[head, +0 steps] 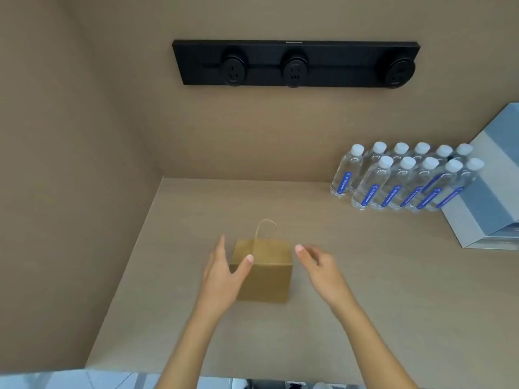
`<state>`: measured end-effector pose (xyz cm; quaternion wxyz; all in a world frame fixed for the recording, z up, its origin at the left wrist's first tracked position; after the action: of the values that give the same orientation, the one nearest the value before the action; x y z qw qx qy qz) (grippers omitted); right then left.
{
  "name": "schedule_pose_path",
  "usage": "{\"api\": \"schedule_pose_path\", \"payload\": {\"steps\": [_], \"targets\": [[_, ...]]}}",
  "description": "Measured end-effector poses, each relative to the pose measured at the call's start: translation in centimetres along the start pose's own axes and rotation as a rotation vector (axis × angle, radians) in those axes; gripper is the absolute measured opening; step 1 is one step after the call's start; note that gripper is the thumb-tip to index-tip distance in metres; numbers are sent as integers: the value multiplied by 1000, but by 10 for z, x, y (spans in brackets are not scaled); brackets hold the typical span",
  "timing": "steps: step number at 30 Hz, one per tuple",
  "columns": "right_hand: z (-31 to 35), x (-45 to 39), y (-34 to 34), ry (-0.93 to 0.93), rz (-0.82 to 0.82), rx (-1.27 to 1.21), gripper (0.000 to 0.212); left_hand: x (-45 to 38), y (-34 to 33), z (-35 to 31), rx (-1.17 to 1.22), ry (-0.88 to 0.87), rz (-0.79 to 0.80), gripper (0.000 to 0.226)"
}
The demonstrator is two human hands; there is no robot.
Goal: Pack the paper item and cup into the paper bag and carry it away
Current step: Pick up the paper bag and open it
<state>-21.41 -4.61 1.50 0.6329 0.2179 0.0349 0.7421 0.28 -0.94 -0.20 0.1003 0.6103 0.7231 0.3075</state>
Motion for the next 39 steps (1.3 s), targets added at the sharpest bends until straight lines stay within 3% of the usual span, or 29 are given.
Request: {"api": "schedule_pose_path", "payload": {"steps": [2, 6, 12, 20, 26, 30, 34, 37, 39], "targets": [[-3, -2, -5, -47, 61, -14, 38, -3, -3, 1, 117, 99, 45, 83], [-10, -2, -14, -93, 144, -39, 32, -5, -4, 5, 350, 60, 135, 29], [-15, 1, -12, 0, 232, -211, 12, -8, -6, 9, 536, 28, 87, 28], [-19, -3, -19, 102, 70, -194, 11, -16, -16, 5, 557, -25, 30, 14], [-16, 5, -29, 236, -32, -4, 31, -29, -22, -8, 478, -54, -79, 20], [-25, 11, -40, 270, -77, 77, 33, -25, -29, -26, 356, -6, -123, 54], [-22, 17, -49, 441, -118, 325, 38, 3, -33, -29, 493, -31, 12, 66], [-22, 18, -53, 372, -49, 291, 19, 20, -36, -31, 608, -57, 174, 68], [-22, 18, -55, 366, 4, 271, 24, 27, -35, -35, 642, -59, 232, 65]]}}
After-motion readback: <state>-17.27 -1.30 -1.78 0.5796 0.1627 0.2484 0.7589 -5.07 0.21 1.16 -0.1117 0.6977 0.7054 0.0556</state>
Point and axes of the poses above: each hand's wrist, its own x-axis away from the middle knuckle, its own y-axis out of the back of the hand, z = x × y, the point moved 1 cm from there along -x, towards the middle knuckle, and after that the axes turned 3 degrees about z, right-handed, at the moved point
